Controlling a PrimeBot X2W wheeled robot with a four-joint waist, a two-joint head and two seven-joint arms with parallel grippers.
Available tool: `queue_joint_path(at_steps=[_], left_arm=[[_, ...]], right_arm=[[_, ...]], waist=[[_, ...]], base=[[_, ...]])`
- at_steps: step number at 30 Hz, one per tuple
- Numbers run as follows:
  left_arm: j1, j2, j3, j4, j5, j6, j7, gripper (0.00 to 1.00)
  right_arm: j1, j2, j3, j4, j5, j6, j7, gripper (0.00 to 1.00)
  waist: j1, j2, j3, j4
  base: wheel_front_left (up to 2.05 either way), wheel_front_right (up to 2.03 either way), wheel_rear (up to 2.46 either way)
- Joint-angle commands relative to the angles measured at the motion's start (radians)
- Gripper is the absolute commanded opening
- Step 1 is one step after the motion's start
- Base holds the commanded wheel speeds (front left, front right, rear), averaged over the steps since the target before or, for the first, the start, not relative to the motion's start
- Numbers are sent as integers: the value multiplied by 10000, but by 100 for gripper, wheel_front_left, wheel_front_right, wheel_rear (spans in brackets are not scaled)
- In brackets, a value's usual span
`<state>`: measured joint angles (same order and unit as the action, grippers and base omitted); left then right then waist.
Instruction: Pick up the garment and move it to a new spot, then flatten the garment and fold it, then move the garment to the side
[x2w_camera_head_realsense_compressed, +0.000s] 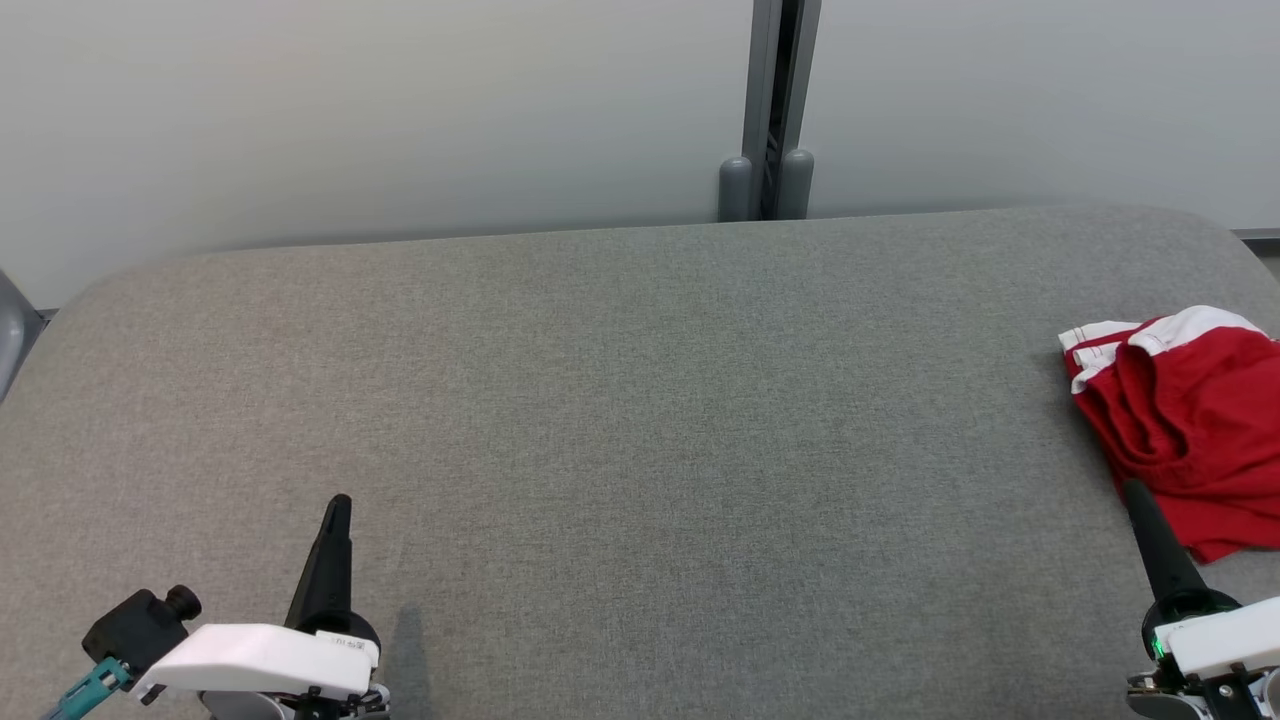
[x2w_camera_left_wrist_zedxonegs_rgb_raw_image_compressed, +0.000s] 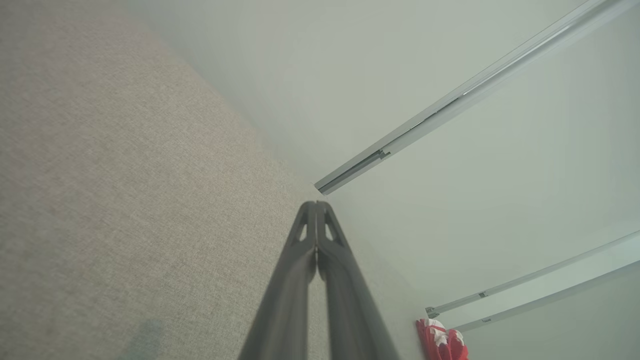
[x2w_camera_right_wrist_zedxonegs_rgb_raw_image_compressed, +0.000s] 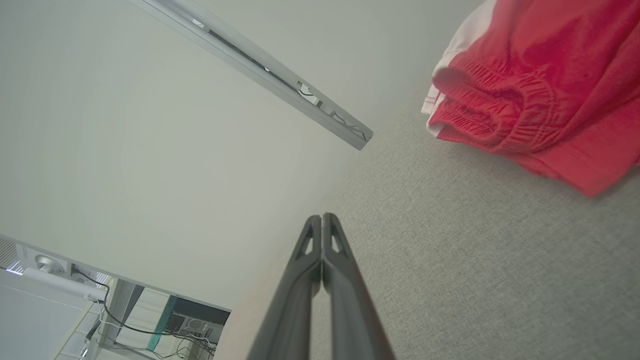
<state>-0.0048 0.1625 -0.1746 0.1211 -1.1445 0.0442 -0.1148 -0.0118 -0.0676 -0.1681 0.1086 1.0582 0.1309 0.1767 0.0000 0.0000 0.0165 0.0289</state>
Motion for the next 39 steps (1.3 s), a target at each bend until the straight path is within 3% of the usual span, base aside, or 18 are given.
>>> queue_joint_path(at_steps=[1, 39], left_arm=[[-253, 11, 108, -30, -226, -123, -6, 0], [-776, -685, 588, 697, -3127, -1166, 175, 0]], right_arm=[[-237, -104, -91, -26, 229, 0, 85, 0], [-919, -94, -822, 1134, 3506, -1, 753, 0]], waist=[[0, 0, -1, -3], [0, 0, -54, -159]], base=[[0, 0, 0], [0, 0, 0]])
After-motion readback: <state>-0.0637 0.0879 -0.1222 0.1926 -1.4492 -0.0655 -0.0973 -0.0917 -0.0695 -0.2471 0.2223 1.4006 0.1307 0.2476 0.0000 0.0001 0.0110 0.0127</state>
